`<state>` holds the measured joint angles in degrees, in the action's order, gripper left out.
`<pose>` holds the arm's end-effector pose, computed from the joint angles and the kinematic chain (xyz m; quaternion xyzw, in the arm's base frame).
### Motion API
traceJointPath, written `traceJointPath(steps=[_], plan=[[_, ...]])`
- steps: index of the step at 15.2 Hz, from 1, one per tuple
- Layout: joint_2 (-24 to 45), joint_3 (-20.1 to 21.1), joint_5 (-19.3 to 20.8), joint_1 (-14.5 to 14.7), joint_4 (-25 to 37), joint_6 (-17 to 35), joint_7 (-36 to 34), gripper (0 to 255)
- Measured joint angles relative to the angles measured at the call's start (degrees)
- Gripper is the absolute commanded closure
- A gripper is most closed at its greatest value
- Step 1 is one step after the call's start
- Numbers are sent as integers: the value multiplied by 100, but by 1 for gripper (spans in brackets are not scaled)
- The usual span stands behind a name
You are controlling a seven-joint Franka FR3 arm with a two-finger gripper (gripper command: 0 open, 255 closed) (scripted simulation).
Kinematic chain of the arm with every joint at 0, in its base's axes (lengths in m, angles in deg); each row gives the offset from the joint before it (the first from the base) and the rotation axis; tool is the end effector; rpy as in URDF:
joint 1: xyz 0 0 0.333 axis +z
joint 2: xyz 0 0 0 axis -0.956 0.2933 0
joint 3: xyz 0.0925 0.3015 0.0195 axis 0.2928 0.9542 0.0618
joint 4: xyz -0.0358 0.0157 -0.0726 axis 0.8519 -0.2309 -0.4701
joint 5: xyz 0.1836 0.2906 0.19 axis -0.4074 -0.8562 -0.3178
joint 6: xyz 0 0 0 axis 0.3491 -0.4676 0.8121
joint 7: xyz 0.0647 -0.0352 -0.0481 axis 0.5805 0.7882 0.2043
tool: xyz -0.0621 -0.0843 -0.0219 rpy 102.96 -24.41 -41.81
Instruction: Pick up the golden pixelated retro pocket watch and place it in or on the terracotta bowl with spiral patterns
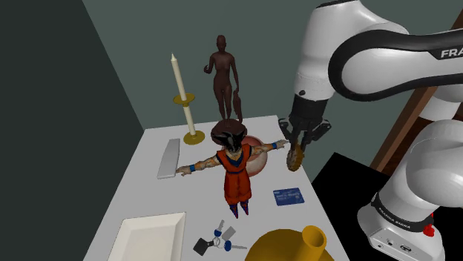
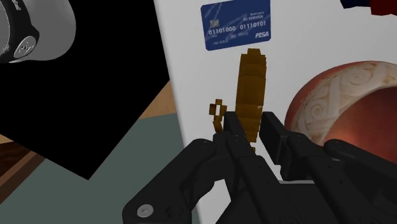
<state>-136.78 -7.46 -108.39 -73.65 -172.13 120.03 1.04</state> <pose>0.2794 0.1276 0.4603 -0.9035 0.4276 0.0039 0.0309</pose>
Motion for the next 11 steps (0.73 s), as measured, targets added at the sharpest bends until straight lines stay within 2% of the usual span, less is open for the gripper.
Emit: traceJointPath(steps=[11], plan=[[-45,-200,204,-76,779,-818,-88,255]])
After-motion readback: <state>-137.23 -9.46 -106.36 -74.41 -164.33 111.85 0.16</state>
